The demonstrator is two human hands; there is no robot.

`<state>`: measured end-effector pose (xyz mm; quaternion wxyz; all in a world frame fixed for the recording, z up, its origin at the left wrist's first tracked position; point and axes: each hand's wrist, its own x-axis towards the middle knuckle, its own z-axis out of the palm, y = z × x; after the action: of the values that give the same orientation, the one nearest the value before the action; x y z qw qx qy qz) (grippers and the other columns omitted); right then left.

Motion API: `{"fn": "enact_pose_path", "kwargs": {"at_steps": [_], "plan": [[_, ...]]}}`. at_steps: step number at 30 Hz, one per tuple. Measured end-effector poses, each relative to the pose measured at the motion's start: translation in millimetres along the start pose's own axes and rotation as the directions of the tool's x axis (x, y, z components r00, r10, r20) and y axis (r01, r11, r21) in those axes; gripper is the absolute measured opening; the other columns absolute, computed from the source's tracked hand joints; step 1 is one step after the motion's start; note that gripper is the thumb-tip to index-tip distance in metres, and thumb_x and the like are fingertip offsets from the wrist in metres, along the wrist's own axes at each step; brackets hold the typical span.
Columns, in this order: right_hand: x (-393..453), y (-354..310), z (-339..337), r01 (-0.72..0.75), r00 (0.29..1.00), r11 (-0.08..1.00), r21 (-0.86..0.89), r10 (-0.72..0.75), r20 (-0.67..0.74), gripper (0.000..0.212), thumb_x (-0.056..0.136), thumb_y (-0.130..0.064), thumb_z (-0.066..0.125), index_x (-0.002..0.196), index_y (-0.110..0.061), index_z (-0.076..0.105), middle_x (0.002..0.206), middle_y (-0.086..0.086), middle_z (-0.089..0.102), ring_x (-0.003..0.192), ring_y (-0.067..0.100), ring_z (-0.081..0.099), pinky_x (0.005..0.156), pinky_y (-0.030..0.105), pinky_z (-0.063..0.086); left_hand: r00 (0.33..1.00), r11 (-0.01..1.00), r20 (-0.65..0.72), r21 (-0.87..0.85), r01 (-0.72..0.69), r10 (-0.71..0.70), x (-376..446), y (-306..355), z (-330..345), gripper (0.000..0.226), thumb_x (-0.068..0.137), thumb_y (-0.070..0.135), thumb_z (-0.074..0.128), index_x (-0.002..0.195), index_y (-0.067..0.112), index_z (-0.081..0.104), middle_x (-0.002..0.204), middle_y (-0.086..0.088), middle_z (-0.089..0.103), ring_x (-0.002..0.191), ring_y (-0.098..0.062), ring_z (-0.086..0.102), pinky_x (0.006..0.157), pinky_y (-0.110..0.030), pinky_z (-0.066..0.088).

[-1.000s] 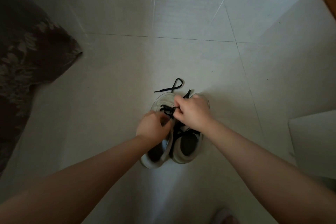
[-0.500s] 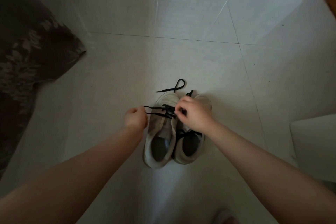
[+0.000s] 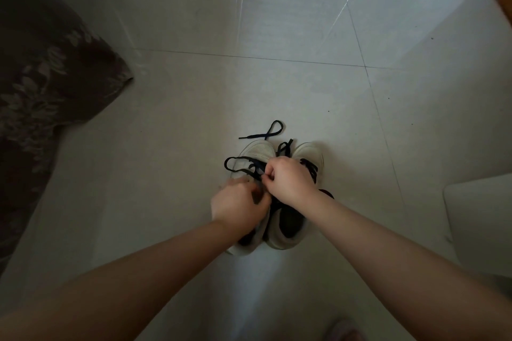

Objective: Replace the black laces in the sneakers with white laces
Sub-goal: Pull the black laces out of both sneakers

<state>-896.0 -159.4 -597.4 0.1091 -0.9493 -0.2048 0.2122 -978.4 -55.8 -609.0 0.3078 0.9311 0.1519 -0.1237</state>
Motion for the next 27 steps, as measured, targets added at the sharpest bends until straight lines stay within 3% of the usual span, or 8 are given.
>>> {"fn": "enact_pose_path", "kwargs": {"at_steps": [5, 9, 11, 15, 18, 22, 24, 27], "plan": [[6.3, -1.5, -10.8, -0.136, 0.977, 0.990, 0.024, 0.130, 0.169, 0.016, 0.084, -0.020, 0.056, 0.086, -0.019, 0.072, 0.090, -0.004, 0.070, 0.087, 0.019, 0.063, 0.068, 0.027, 0.046, 0.994, 0.988, 0.110, 0.150, -0.030, 0.013, 7.6, -2.2, -1.4, 0.045, 0.079, 0.070, 0.049, 0.084, 0.031, 0.070, 0.105, 0.002, 0.053, 0.111, -0.017, 0.042, 0.088, -0.032, 0.038], [6.6, -5.2, -8.2, 0.039, 0.989, 0.975, -0.219, -0.007, 0.147, 0.017, 0.085, -0.020, 0.050, 0.085, -0.013, 0.066, 0.089, 0.003, 0.065, 0.083, 0.026, 0.061, 0.063, 0.028, 0.036, 0.984, 0.998, 0.167, -0.031, 0.060, -0.054, 10.5, -5.2, 3.1, 0.044, 0.087, 0.055, 0.050, 0.059, 0.023, 0.057, 0.093, -0.002, 0.050, 0.094, -0.018, 0.055, 0.070, -0.028, 0.042], [4.4, -2.8, -6.5, 0.085, 0.992, 0.966, -0.245, -0.058, 0.115, 0.016, 0.087, -0.020, 0.049, 0.088, -0.013, 0.063, 0.092, 0.004, 0.064, 0.086, 0.027, 0.061, 0.064, 0.030, 0.036, 0.982, 0.989, 0.173, -0.109, 0.097, -0.077, 11.6, -8.2, 5.9, 0.049, 0.088, 0.052, 0.050, 0.051, 0.021, 0.049, 0.083, -0.003, 0.051, 0.084, -0.019, 0.059, 0.063, -0.027, 0.042], [-0.5, 7.4, -9.0, -0.030, 0.995, 0.995, -0.098, 0.038, 0.087, 0.016, 0.089, -0.026, 0.055, 0.091, -0.019, 0.070, 0.091, -0.001, 0.070, 0.088, 0.021, 0.064, 0.074, 0.032, 0.051, 0.990, 0.989, 0.128, -0.130, 0.073, -0.056, 6.4, -8.4, 5.3, 0.036, 0.091, 0.047, 0.051, 0.064, 0.026, 0.059, 0.087, -0.002, 0.045, 0.077, -0.020, 0.054, 0.066, -0.027, 0.039], [-7.4, 6.7, -3.7, -0.085, 0.995, 0.996, 0.036, 0.084, 0.050, 0.015, 0.090, -0.029, 0.057, 0.093, -0.024, 0.070, 0.092, -0.007, 0.071, 0.088, 0.015, 0.064, 0.075, 0.028, 0.050, 0.994, 0.988, 0.113, -0.154, 0.021, -0.003, 2.8, -10.8, 4.9, 0.029, 0.094, 0.039, 0.050, 0.084, 0.024, 0.072, 0.090, -0.004, 0.046, 0.079, -0.022, 0.056, 0.063, -0.026, 0.035], [-9.1, 4.6, 3.0, -0.095, 0.994, 0.991, 0.096, 0.100, -0.049, 0.017, 0.089, -0.030, 0.058, 0.097, -0.021, 0.070, 0.091, -0.005, 0.071, 0.086, 0.014, 0.065, 0.078, 0.028, 0.048, 0.993, 0.992, 0.112, -0.128, -0.023, 0.038, 3.1, -13.2, 4.8, 0.026, 0.094, 0.035, 0.050, 0.085, 0.022, 0.071, 0.086, -0.002, 0.044, 0.079, -0.023, 0.054, 0.062, -0.027, 0.034], [-8.4, 4.0, 5.2, -0.089, 0.993, 0.991, 0.095, 0.097, -0.074, 0.017, 0.088, -0.029, 0.058, 0.094, -0.019, 0.070, 0.087, -0.004, 0.071, 0.084, 0.015, 0.064, 0.080, 0.028, 0.048, 0.993, 0.992, 0.112, -0.119, -0.034, 0.048, 3.3, -12.4, 4.7, 0.026, 0.094, 0.035, 0.050, 0.085, 0.023, 0.071, 0.084, -0.001, 0.043, 0.079, -0.024, 0.054, 0.064, -0.028, 0.035], [-5.7, 4.2, 7.9, 0.050, 0.990, 0.997, -0.067, -0.058, -0.125, 0.016, 0.087, -0.024, 0.054, 0.087, -0.016, 0.067, 0.084, -0.002, 0.067, 0.084, 0.019, 0.061, 0.085, 0.030, 0.041, 0.992, 0.992, 0.114, -0.125, -0.036, 0.050, 3.7, -13.3, 4.2, 0.028, 0.094, 0.034, 0.050, 0.082, 0.018, 0.071, 0.081, -0.001, 0.045, 0.077, -0.022, 0.055, 0.063, -0.029, 0.039]]}}
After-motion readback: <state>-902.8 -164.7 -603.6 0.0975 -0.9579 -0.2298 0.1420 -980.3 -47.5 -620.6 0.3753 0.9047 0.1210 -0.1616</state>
